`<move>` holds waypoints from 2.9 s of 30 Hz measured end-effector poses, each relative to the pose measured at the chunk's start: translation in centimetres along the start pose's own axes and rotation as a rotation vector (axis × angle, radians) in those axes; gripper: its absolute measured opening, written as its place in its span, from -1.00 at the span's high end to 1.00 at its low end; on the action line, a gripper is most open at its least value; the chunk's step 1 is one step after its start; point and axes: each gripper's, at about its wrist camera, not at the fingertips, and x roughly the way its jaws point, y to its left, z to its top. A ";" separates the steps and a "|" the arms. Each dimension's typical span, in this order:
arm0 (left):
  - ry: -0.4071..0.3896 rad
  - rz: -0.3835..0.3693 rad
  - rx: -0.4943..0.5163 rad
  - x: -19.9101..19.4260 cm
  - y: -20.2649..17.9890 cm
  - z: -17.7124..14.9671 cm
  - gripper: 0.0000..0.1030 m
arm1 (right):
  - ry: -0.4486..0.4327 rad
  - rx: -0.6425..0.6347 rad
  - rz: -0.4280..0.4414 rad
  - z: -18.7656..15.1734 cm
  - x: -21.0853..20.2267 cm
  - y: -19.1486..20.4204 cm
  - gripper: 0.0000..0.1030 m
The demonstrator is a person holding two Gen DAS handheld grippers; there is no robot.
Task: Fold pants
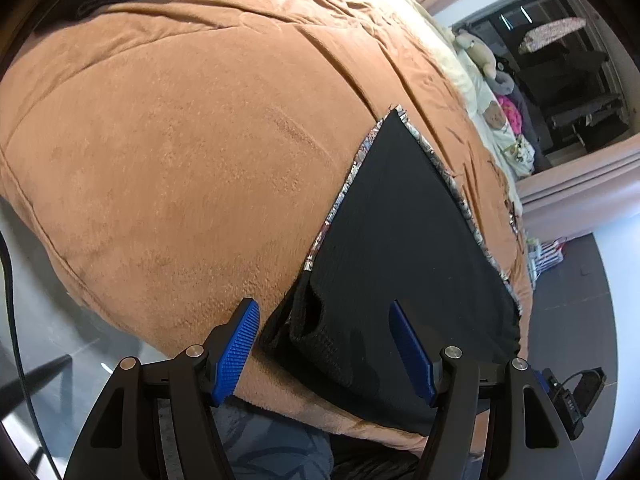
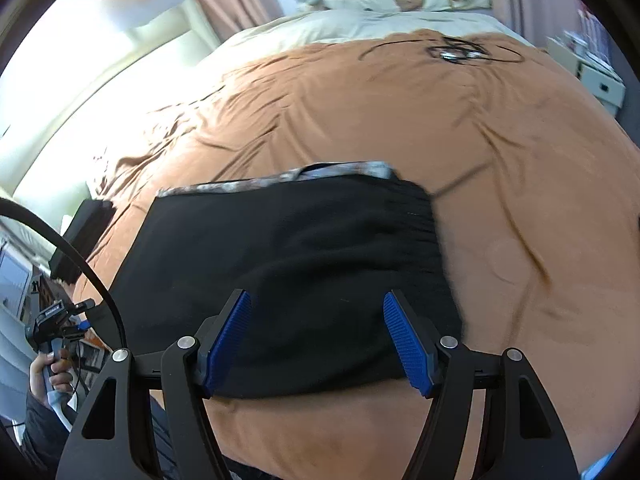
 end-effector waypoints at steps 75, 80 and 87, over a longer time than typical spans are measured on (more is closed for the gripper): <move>-0.123 -0.108 -0.280 -1.2 1.5 -3.5 0.77 | 0.279 -0.017 0.055 7.0 27.1 12.2 0.92; -0.103 -0.110 -0.278 -0.9 1.3 -3.4 0.76 | 0.303 -0.033 0.090 4.5 26.2 12.5 0.92; -0.078 -0.134 -0.307 0.3 1.8 -3.2 0.53 | 0.309 -0.020 0.120 1.0 24.7 13.0 0.92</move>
